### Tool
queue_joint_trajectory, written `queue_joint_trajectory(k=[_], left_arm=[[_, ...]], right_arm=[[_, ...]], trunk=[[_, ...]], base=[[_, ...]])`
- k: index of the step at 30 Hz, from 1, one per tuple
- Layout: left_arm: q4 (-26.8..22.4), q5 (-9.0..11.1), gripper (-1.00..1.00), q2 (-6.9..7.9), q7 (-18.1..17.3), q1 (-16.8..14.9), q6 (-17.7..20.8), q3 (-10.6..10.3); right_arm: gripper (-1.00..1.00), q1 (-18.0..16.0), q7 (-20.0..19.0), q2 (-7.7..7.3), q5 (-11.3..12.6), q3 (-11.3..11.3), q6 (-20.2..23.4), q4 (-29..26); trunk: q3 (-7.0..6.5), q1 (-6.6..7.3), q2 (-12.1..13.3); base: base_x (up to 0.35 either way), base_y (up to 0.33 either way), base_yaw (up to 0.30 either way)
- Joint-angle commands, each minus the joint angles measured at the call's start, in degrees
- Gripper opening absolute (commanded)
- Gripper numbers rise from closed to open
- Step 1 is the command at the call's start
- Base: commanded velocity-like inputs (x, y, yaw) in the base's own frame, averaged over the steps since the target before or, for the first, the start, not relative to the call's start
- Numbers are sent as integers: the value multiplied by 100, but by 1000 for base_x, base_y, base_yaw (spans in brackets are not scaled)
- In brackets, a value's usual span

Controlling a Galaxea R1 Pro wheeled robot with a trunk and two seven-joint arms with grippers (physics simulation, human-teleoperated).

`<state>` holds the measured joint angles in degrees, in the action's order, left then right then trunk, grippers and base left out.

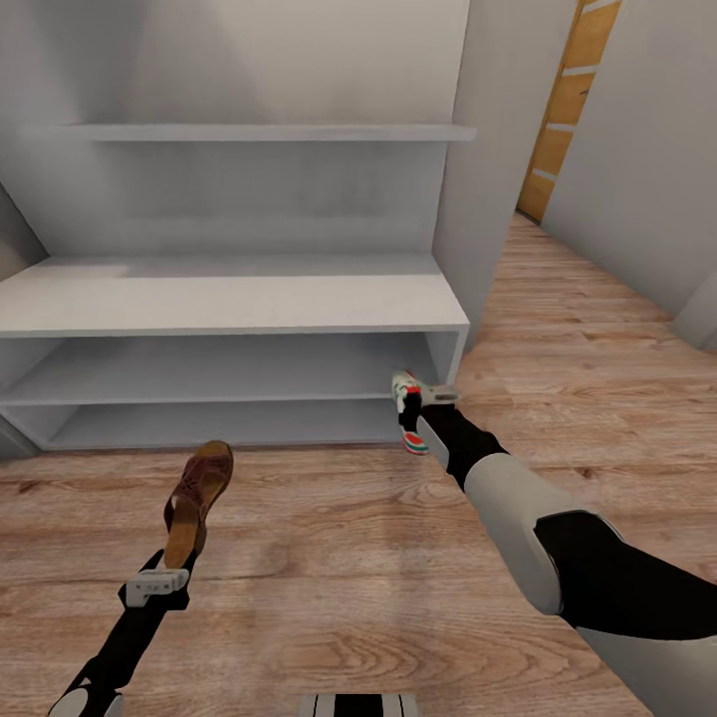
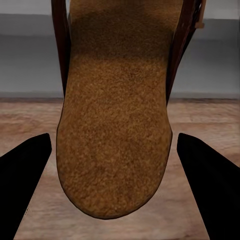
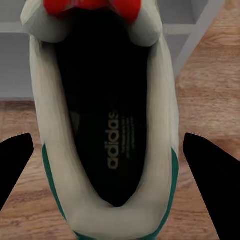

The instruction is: Pick up the two gym shoes and the two sandals from the corridor floor and place them onto the hallstand (shoe rack) in the corridor, making sure they are on the rack and not on the floor. Arrange them so the two gym shoes are next to each other and the two sandals are next to each other.

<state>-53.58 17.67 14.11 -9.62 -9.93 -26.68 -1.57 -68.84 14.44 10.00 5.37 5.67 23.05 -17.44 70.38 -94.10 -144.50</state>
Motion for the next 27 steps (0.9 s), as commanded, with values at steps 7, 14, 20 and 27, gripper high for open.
queue_joint_trajectory(k=[7,14,20,27], left_arm=[[0,-3,-100,147,-221,0,-1,-1],[0,-3,-100,147,-451,0,-1,-1],[0,-3,-100,147,-649,0,-1,-1],[48,-129,-100,48,-753,-38,74,-55]], right_arm=[[-100,229,0,0,-2,1,-226,-1],[-100,457,0,0,-2,1,-422,-1],[-100,519,0,0,-2,1,-422,-1],[-100,421,0,0,-51,-18,-324,-11]], trunk=[[0,0,0],[0,0,0],[0,0,0],[0,0,0]], base=[[0,0,0],[0,0,0],[0,0,0],[0,0,0]])
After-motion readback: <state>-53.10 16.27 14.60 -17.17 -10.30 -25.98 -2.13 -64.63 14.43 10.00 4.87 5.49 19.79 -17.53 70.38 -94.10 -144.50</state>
